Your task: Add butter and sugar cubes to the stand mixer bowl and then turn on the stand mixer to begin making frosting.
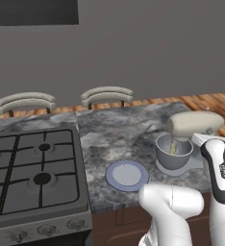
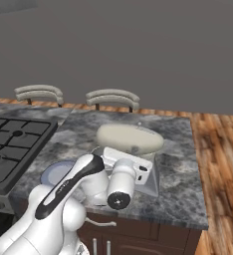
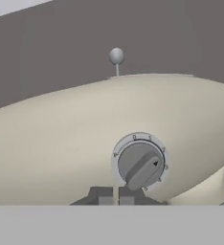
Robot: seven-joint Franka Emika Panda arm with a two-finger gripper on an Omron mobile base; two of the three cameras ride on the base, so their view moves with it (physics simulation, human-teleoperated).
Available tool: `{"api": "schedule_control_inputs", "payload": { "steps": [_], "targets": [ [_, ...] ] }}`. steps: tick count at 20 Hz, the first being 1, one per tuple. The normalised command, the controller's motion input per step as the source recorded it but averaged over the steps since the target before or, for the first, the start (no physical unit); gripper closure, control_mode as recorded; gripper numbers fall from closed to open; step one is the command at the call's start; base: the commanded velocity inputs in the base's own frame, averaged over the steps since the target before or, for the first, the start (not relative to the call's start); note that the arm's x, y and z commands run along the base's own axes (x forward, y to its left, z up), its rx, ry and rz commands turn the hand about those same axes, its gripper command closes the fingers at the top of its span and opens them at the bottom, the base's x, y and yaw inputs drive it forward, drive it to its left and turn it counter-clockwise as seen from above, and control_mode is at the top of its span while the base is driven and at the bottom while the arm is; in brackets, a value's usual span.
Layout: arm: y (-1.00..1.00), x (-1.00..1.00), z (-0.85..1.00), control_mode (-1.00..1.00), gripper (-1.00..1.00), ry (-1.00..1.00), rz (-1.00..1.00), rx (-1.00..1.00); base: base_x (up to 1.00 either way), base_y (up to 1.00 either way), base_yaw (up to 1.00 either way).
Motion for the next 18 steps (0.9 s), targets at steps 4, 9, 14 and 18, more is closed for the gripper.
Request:
{"api": "schedule_control_inputs", "payload": {
  "steps": [4, 9, 14, 18],
  "targets": [
    [0.1, 0.0, 0.43, -1.0, 1.0, -0.05, -0.03, 0.07, 0.0, 0.0, 0.0],
    [0.07, -0.07, 0.29, -1.0, 1.0, -0.04, -0.03, 0.08, 0.0, 0.0, 0.0],
    [0.0, -0.24, 0.06, -1.0, 1.0, -0.04, -0.03, 0.09, 0.0, 0.0, 0.0],
    [0.0, -0.45, 0.21, -1.0, 1.0, -0.11, -0.05, 0.08, 0.0, 0.0, 0.0]
  ]
}}
